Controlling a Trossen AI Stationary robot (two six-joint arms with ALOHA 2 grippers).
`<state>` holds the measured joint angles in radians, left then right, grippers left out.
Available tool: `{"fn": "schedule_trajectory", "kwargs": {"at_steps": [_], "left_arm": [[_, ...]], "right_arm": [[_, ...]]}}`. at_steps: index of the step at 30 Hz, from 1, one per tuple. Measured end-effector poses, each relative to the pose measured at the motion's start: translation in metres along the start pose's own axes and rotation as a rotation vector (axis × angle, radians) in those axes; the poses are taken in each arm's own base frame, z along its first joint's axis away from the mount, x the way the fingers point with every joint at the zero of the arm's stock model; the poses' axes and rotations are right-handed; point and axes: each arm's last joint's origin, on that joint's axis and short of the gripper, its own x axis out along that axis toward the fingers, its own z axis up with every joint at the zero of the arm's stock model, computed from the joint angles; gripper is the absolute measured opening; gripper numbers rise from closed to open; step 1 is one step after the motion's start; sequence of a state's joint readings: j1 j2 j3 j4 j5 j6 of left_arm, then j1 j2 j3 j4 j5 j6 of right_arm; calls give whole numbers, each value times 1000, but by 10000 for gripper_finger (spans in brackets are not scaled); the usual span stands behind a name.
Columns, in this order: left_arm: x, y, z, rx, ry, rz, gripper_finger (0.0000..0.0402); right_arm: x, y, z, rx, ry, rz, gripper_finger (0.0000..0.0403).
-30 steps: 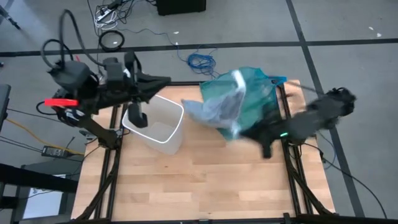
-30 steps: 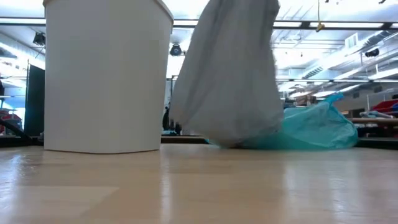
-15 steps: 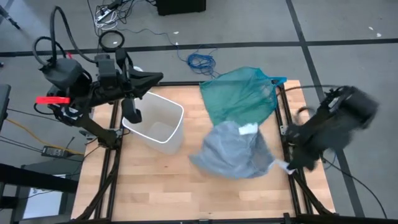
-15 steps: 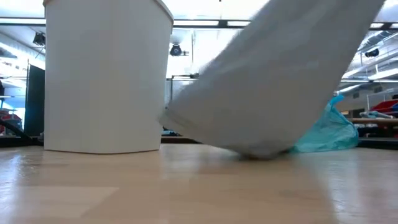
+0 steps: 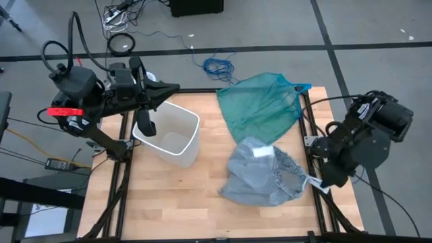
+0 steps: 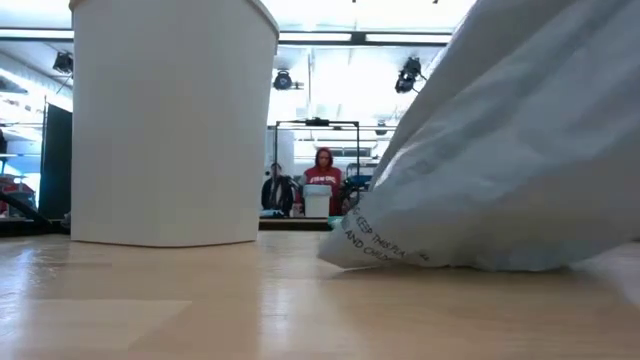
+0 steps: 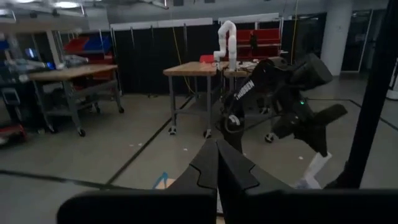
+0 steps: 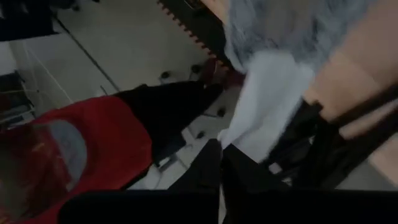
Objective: Place trash/remove bag and relplace
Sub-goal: Close the light blue trash bag
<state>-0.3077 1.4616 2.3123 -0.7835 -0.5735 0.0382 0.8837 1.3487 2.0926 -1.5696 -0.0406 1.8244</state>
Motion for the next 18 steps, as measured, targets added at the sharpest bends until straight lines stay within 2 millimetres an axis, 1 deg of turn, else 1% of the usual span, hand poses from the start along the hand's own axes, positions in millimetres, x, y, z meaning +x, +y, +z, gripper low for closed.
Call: {"fn": "schedule_trajectory", "kwargs": {"at_steps": [2, 4, 6, 8, 9, 11, 14, 18], "left_arm": [[0, 0, 0, 20, -3, 0, 5], [0, 0, 0, 30, -2, 0, 5], [0, 0, 1, 28, -6, 0, 5], [0, 0, 2, 23, -15, 1, 5], [0, 0, 2, 21, -20, 1, 5], [0, 0, 3, 17, -26, 2, 5], [3, -2, 0, -17, -15, -5, 5], [14, -10, -11, 2, 28, -10, 5]], "right_arm": [[2, 1, 1, -39, -30, 2, 0], [3, 1, -2, -73, 18, -15, 0], [6, 1, -11, -105, 182, -61, 0], [6, -3, -23, -88, 340, -115, 0], [2, -7, -29, -62, 402, -140, 0], [-12, -14, -40, -8, 485, -169, 0], [-30, -19, -50, 35, 491, -141, 0], [-33, -22, -56, 90, 422, -116, 0]]}}
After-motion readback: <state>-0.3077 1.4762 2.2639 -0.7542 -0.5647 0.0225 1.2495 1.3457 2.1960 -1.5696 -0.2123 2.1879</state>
